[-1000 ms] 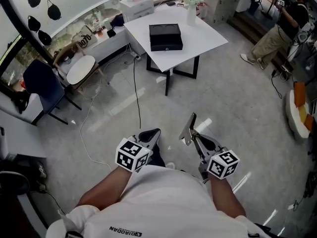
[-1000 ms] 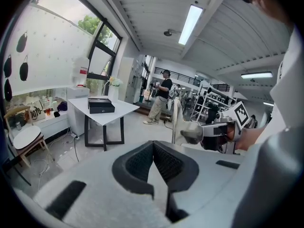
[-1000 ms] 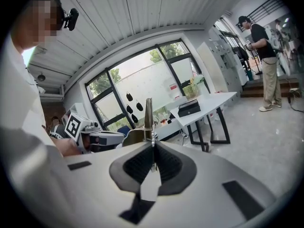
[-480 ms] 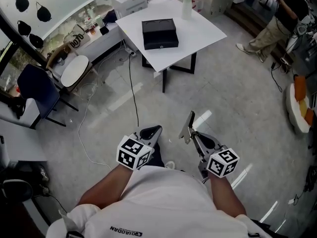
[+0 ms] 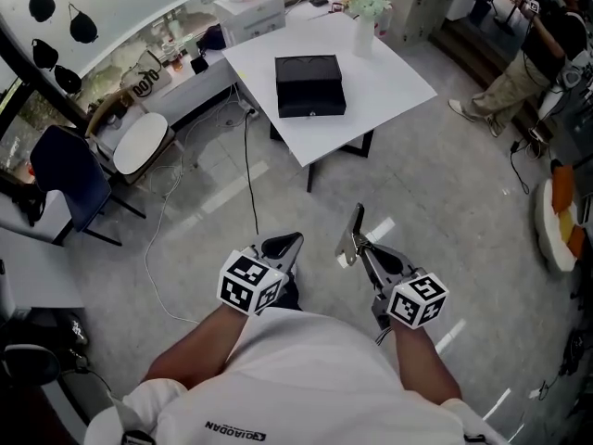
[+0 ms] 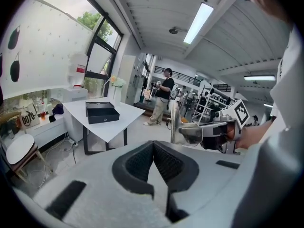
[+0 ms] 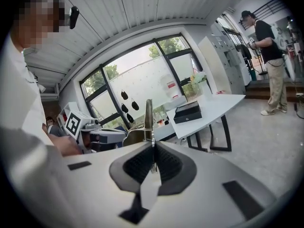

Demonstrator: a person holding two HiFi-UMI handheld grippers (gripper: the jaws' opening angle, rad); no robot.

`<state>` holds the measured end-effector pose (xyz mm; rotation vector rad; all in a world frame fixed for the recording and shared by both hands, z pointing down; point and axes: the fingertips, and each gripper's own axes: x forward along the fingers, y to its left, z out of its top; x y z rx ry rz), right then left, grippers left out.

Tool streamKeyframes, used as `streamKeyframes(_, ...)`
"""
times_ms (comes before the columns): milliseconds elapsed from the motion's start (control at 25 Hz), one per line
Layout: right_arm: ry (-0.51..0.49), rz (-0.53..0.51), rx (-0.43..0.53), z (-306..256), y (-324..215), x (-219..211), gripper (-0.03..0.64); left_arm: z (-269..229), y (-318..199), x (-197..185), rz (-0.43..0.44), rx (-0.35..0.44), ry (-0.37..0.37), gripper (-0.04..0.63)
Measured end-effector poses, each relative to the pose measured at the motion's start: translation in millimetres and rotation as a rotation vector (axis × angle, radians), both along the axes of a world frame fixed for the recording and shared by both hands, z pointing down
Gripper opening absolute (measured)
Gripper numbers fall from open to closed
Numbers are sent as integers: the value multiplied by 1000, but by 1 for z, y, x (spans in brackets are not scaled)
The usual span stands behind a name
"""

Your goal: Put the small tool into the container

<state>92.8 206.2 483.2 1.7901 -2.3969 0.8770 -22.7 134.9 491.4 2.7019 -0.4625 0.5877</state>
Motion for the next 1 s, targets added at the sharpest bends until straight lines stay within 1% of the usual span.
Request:
streamKeyframes(200,18,5,9,-11,-58,3,12,-15,-62,5,14,32,15,9)
streamKeyframes(480,47,32,-3,-10,-133,1,12,-17,-138,1,41,35,36,8)
streamKeyframes(680,67,44,1,-12,-176,-4,12,-15,-183,-2,58,39,50,9)
streamKeyframes(800,68,54,-8,-9,-194,-7,12,-10,-204,-3,65,31,47,9)
streamKeyframes(1000,72,57,-33,-3,-209,-7,12,-1,-217,-3,75,0,44,9)
